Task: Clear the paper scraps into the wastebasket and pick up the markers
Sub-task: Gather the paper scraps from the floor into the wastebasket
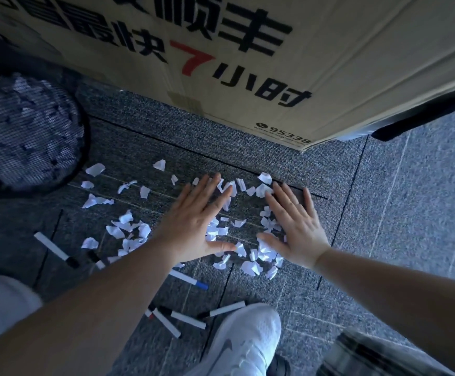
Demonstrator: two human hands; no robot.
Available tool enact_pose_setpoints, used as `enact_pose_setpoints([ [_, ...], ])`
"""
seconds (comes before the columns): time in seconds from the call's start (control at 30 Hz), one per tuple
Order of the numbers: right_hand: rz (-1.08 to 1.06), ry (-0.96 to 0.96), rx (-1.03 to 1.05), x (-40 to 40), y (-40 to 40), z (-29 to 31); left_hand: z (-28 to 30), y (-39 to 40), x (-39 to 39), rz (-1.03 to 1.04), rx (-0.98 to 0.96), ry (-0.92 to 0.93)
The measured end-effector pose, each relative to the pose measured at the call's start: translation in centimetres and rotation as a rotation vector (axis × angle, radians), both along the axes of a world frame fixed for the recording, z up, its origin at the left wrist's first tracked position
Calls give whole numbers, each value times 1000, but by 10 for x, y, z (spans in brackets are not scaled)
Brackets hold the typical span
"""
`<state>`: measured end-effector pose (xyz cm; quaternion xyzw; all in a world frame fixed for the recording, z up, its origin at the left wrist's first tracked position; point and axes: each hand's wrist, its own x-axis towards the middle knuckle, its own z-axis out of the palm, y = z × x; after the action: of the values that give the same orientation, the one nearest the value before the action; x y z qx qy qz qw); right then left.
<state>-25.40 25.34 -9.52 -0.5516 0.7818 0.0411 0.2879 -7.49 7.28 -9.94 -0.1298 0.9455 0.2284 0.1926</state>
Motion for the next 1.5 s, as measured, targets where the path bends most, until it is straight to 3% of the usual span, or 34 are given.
enact_pose_setpoints([
  [0.13,156,-108,-95,18,-10,4,3,2,-1,6,48,28],
  [0.23,247,-75,-122,-8,-12,15,8,2,-1,-55,53,26],
  [0.4,642,-19,89,-73,36,21,6,-6,6,-181,-6,-37],
  [0.47,696,-2,141,-83,51,16,5,-8,6,-219,-34,-25],
  [0.57,690,21,124,-79,45,6,-1,-6,4,-270,-57,-42],
  [0.7,649,71,-60,-47,-9,-8,-6,-8,5,-286,-113,4],
  [0.87,468,106,-168,-17,-52,-15,-7,-5,7,26,-153,72],
  [1.03,382,48,-250,-18,-70,-7,-1,-10,0,106,-184,135],
  [1.17,251,5,-179,-19,-66,-6,2,-28,9,184,-226,42],
  [1.27,220,-11,-156,-2,-65,-8,-1,-34,15,225,-172,3],
  [1.43,275,-228,-251,38,-74,-3,0,-23,27,164,56,170],
  [1.5,269,-244,-297,43,-82,0,5,-29,33,197,3,213],
])
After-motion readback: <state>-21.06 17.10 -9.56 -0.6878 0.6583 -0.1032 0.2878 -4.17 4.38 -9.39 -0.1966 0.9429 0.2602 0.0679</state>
